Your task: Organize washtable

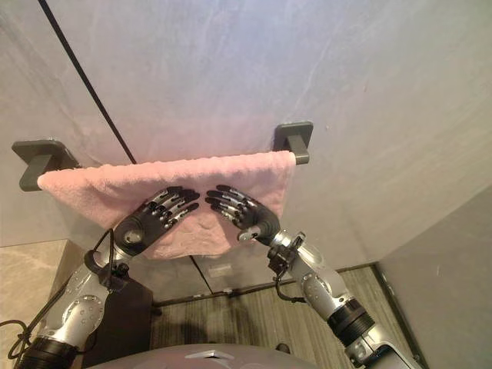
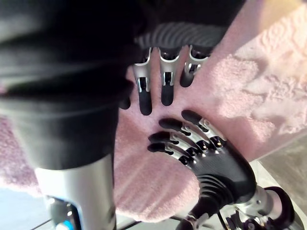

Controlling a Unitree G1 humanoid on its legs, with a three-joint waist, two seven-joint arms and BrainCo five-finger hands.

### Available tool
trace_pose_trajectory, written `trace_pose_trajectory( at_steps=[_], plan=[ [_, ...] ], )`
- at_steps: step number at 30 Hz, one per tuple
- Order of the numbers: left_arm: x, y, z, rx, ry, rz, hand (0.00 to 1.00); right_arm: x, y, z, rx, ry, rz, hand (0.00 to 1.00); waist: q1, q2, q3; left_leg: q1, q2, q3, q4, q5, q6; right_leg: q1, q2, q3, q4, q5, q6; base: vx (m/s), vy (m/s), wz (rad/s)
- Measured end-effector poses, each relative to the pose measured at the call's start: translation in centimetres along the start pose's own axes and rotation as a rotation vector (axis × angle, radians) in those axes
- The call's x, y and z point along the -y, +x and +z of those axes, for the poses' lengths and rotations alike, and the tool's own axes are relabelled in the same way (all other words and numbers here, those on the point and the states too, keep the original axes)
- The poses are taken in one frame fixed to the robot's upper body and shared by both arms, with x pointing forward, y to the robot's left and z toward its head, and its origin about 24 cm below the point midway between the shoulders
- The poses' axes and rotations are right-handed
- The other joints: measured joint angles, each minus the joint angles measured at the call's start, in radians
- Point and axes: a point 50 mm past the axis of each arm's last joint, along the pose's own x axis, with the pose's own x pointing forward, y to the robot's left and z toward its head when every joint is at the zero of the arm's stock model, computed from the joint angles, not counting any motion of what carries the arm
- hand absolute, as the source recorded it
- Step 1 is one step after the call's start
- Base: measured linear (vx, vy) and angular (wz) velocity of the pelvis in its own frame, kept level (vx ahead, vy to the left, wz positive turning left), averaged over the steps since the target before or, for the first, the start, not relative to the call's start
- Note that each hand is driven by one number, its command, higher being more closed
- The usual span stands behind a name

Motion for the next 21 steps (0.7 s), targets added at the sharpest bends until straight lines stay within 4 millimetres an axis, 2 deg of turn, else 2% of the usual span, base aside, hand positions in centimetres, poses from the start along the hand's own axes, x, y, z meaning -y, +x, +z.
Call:
trace_pose_trajectory(
  at_steps=[3, 7, 12, 13, 16, 17, 21],
  plan=[
    [-0.3, 0.0, 0.8, -0.01, 0.134, 0.036, 0.0, 0.7, -0.1, 0.9, 0.052, -0.009, -0.063, 0.0, 0.001, 0.003, 0.001, -0.005, -0.001, 0.006, 0.001, 0.0, 0.0, -0.007, 0.001, 0.004, 0.0, 0.006, 0.001, -0.02, 0.002, -0.06],
    [0.0, 0.0, 1.4, 0.048, 0.222, 0.103, 0.0, 1.5, -0.5, 2.2, 0.154, -0.013, -0.133, 0.0, 0.001, 0.004, 0.002, -0.001, -0.001, 0.007, -0.006, 0.001, 0.001, -0.008, 0.002, 0.006, 0.002, 0.007, 0.001, -0.03, 0.005, -0.02],
    [0.2, -0.7, 2.7, 0.159, 0.298, 0.211, 0.0, 2.7, -2.1, 3.1, 0.253, -0.014, -0.247, 0.0, 0.001, 0.014, -0.002, -0.002, -0.001, 0.006, -0.037, 0.023, 0.0, -0.023, 0.003, 0.001, 0.003, 0.007, 0.001, -0.01, 0.001, 0.01],
    [0.0, -1.3, 2.9, 0.18, 0.325, 0.272, 0.0, 3.3, -3.3, 3.1, 0.276, -0.01, -0.311, 0.0, 0.002, 0.021, -0.007, -0.002, -0.001, 0.003, -0.037, 0.023, 0.001, -0.022, 0.003, -0.001, 0.003, 0.007, 0.001, 0.01, -0.001, 0.04],
    [-0.1, -2.3, 2.8, 0.196, 0.327, 0.342, 0.0, 4.0, -4.8, 3.4, 0.32, -0.007, -0.389, 0.0, 0.001, 0.031, -0.013, -0.003, -0.001, -0.001, -0.037, 0.024, 0.0, -0.022, 0.003, -0.003, 0.002, 0.008, 0.001, 0.0, 0.0, 0.01],
    [-0.2, -3.1, 2.5, 0.209, 0.31, 0.407, 0.0, 4.6, -6.3, 3.7, 0.36, -0.012, -0.466, 0.0, 0.001, 0.036, -0.017, -0.005, -0.001, -0.003, -0.037, 0.024, 0.0, -0.022, 0.003, -0.004, 0.0, 0.008, 0.001, 0.0, 0.0, 0.0],
    [-0.9, -6.4, 0.5, 0.178, 0.251, 0.596, 0.0, 5.5, -10.2, 4.1, 0.412, -0.039, -0.623, 0.0, 0.0, 0.044, -0.03, -0.011, 0.0, -0.005, -0.037, 0.024, 0.0, -0.022, 0.003, -0.005, -0.013, 0.01, 0.003, 0.03, -0.002, 0.02]
  ],
)
